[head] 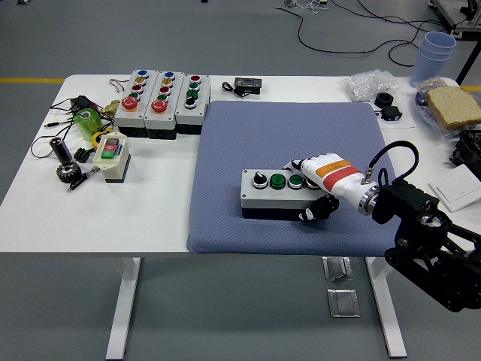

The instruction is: Pick up the button,place it on the desk,press the button,press the button

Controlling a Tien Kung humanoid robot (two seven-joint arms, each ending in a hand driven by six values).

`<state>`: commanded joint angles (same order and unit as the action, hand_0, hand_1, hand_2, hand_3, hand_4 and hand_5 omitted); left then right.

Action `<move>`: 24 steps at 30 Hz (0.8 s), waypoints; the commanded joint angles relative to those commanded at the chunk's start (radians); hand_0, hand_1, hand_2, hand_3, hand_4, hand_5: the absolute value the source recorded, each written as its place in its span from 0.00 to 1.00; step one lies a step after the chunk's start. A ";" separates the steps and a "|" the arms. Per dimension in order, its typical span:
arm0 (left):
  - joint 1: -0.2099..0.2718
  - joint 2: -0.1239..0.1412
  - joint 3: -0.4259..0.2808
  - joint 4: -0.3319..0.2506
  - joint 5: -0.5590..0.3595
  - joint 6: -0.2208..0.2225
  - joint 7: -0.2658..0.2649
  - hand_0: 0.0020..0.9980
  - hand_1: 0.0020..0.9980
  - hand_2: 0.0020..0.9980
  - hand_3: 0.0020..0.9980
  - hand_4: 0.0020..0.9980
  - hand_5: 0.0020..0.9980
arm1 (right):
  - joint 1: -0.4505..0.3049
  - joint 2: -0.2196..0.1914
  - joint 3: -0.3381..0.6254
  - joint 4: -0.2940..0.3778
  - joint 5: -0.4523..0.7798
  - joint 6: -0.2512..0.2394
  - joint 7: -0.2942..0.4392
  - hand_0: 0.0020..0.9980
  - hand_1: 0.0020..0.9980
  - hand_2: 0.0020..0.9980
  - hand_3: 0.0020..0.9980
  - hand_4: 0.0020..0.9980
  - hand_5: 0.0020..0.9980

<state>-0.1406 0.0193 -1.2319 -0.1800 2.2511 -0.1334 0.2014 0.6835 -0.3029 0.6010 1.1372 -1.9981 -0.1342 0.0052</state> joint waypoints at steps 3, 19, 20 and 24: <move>0.002 -0.001 0.001 0.000 0.000 0.000 0.000 0.65 0.64 0.64 0.55 0.30 0.85 | -0.003 0.002 0.003 -0.004 -0.013 -0.010 0.004 0.57 0.45 0.55 0.60 0.73 0.05; 0.003 -0.002 0.006 0.000 -0.006 0.002 -0.003 0.65 0.64 0.64 0.55 0.30 0.85 | -0.016 -0.015 0.018 -0.001 -0.006 -0.058 0.028 0.90 0.73 0.83 0.92 0.94 0.03; 0.002 -0.002 0.005 0.000 -0.006 0.002 -0.003 0.65 0.64 0.64 0.55 0.30 0.85 | -0.016 -0.016 0.020 0.000 -0.005 -0.057 0.027 0.90 0.73 0.83 0.92 0.94 0.03; 0.002 -0.002 0.007 0.000 -0.009 0.003 -0.004 0.65 0.64 0.64 0.55 0.30 0.85 | -0.030 -0.029 0.037 0.037 0.011 -0.053 0.029 0.90 0.73 0.83 0.92 0.94 0.03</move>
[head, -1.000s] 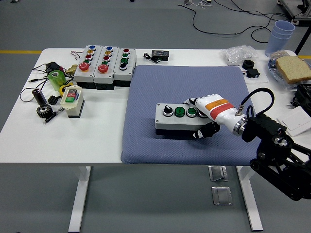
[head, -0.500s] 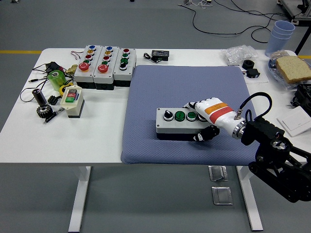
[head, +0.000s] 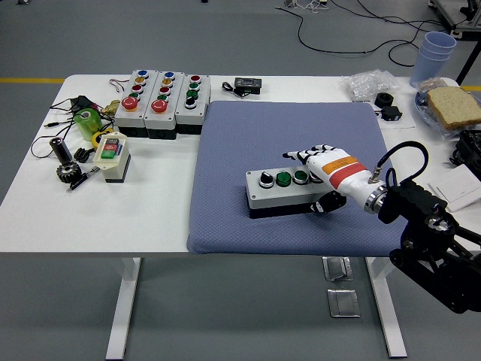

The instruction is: Pick up the button,place it on the desk,press the button,press the button

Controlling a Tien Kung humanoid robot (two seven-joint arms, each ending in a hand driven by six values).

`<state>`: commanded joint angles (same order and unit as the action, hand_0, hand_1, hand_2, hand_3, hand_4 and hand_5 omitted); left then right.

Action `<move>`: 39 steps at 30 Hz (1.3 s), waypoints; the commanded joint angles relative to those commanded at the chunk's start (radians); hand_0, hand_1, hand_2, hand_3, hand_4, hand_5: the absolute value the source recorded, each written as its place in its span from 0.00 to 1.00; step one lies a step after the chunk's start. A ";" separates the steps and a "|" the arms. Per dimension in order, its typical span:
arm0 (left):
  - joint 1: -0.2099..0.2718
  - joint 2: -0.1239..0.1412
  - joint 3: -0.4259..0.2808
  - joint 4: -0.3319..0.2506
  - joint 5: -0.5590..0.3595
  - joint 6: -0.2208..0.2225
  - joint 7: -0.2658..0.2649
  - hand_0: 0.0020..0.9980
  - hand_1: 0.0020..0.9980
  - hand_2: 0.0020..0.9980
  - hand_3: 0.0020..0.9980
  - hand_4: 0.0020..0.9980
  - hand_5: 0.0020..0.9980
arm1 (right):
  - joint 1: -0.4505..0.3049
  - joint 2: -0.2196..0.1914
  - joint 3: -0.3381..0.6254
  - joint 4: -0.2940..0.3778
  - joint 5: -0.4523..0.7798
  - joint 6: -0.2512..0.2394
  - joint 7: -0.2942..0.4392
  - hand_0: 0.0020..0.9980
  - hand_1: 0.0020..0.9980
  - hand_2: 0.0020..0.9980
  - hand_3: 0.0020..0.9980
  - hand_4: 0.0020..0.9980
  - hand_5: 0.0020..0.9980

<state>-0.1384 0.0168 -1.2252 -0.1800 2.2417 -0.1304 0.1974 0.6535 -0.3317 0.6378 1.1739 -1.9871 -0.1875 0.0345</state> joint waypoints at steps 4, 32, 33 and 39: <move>0.000 0.000 -0.001 0.000 0.001 0.001 0.001 0.65 0.64 0.64 0.55 0.30 0.85 | -0.018 -0.025 0.025 0.069 0.017 0.006 -0.004 0.91 0.75 0.84 0.94 0.94 0.03; -0.006 0.003 -0.005 0.000 0.011 0.002 0.003 0.65 0.64 0.64 0.55 0.30 0.85 | -0.131 -0.134 0.139 0.277 0.122 0.069 -0.161 0.13 0.00 0.19 0.65 0.86 0.45; -0.006 0.003 -0.005 0.000 0.010 0.002 0.003 0.65 0.64 0.64 0.55 0.30 0.85 | -0.130 -0.133 0.137 0.275 0.122 0.074 -0.166 0.13 0.00 0.19 0.65 0.86 0.45; -0.006 0.002 -0.004 0.000 0.010 0.003 0.002 0.65 0.64 0.64 0.55 0.30 0.85 | -0.121 -0.124 0.131 0.255 0.117 0.095 -0.184 0.13 0.00 0.19 0.65 0.86 0.48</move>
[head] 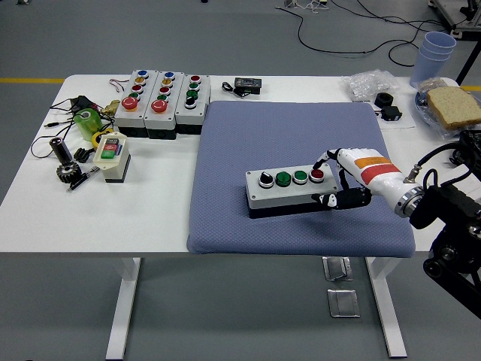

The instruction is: Pick up the button,place it on the desk,press the button,press the button

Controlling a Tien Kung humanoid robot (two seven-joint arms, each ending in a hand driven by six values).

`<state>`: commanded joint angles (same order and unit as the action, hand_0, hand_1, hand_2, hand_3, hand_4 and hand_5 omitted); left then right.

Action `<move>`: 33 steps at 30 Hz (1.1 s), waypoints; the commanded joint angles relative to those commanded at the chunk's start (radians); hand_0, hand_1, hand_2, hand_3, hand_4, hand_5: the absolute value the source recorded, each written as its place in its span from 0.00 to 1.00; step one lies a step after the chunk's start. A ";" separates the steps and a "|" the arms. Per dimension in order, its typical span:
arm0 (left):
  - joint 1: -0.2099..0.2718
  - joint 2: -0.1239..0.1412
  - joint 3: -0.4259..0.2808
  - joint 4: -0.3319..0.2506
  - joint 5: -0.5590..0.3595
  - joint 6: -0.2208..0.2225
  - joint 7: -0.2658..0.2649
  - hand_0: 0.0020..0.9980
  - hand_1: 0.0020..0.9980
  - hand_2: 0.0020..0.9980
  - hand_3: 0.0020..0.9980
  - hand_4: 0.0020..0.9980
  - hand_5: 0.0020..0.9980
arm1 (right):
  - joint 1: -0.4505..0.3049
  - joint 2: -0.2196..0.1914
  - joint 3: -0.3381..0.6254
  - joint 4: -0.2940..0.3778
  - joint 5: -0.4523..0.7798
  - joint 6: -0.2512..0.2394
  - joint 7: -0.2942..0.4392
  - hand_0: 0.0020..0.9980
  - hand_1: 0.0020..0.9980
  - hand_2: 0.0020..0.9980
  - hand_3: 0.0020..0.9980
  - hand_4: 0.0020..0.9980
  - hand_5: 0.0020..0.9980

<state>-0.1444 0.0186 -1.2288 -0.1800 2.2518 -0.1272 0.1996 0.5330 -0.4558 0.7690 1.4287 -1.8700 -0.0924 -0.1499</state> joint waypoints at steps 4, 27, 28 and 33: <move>0.000 0.000 0.001 0.000 0.001 0.000 0.000 0.65 0.64 0.64 0.55 0.30 0.85 | 0.004 0.003 -0.003 -0.013 0.000 0.004 -0.003 0.13 0.00 0.19 0.65 0.87 0.51; 0.008 -0.003 0.004 0.000 0.002 -0.002 -0.001 0.65 0.64 0.64 0.55 0.30 0.84 | -0.007 0.010 -0.022 -0.026 0.012 0.002 -0.015 0.13 0.00 0.19 0.65 0.87 0.52; 0.008 -0.003 0.004 0.000 0.002 -0.002 -0.002 0.65 0.64 0.64 0.55 0.30 0.85 | -0.008 0.010 -0.020 -0.022 0.014 -0.006 -0.012 0.13 0.00 0.19 0.65 0.87 0.52; 0.011 -0.002 0.004 0.000 0.006 -0.004 -0.002 0.65 0.64 0.64 0.55 0.30 0.85 | -0.006 0.014 -0.028 0.008 0.027 -0.077 0.014 0.13 0.00 0.19 0.65 0.87 0.52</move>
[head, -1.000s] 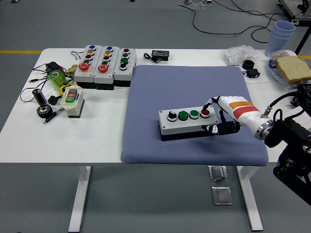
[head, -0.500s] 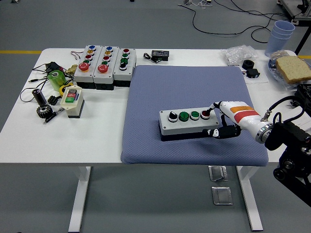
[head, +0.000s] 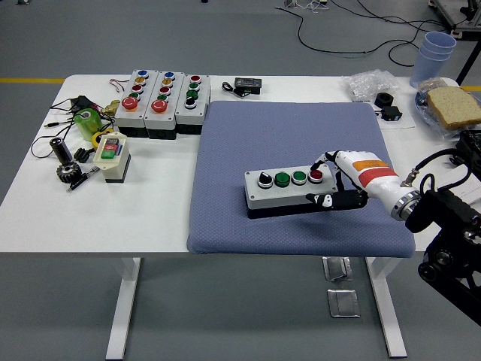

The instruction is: Pick up the button,place it on the desk,press the button,press the button

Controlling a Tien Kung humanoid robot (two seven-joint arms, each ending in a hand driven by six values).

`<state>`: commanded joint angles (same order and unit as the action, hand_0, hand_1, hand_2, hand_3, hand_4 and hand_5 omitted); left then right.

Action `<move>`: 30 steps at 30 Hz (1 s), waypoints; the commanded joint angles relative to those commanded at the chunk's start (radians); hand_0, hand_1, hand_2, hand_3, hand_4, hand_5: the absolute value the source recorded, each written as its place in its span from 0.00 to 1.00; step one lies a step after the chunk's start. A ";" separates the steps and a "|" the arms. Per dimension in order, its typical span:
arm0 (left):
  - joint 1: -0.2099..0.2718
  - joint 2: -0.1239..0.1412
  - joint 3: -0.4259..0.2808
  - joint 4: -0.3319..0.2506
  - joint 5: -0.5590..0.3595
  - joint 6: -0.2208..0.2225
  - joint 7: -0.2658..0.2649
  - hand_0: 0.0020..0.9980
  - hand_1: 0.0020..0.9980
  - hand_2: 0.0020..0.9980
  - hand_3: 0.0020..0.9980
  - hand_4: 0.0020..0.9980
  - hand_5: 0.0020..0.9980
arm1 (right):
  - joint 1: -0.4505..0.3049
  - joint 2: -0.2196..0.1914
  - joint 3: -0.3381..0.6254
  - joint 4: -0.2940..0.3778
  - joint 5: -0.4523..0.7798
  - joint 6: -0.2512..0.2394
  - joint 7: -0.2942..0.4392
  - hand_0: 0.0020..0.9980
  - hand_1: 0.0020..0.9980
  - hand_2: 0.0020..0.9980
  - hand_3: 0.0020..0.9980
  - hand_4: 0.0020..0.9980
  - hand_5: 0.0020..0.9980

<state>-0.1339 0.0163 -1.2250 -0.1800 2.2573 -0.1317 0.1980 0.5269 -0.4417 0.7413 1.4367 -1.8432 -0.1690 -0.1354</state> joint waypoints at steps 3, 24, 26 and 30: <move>0.000 0.000 0.001 0.000 0.000 -0.001 0.000 0.65 0.64 0.64 0.55 0.30 0.84 | 0.006 0.012 -0.015 -0.004 0.001 -0.003 0.000 0.13 0.00 0.19 0.65 0.87 0.52; -0.010 0.003 -0.002 0.000 -0.009 -0.001 0.001 0.65 0.64 0.64 0.55 0.30 0.85 | 0.028 0.067 -0.056 -0.097 0.006 0.041 -0.019 0.13 0.00 0.19 0.65 0.87 0.52; -0.010 0.003 -0.003 0.000 -0.008 -0.001 0.001 0.65 0.64 0.64 0.55 0.30 0.85 | 0.028 0.066 -0.055 -0.097 0.006 0.044 -0.021 0.13 0.00 0.19 0.65 0.87 0.52; -0.011 0.003 -0.003 0.000 -0.007 -0.002 0.001 0.65 0.64 0.64 0.55 0.30 0.85 | 0.023 0.063 -0.036 -0.083 0.007 0.025 -0.016 0.13 0.00 0.19 0.65 0.87 0.52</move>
<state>-0.1447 0.0191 -1.2279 -0.1800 2.2502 -0.1335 0.1989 0.5500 -0.3788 0.7056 1.3534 -1.8362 -0.1438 -0.1519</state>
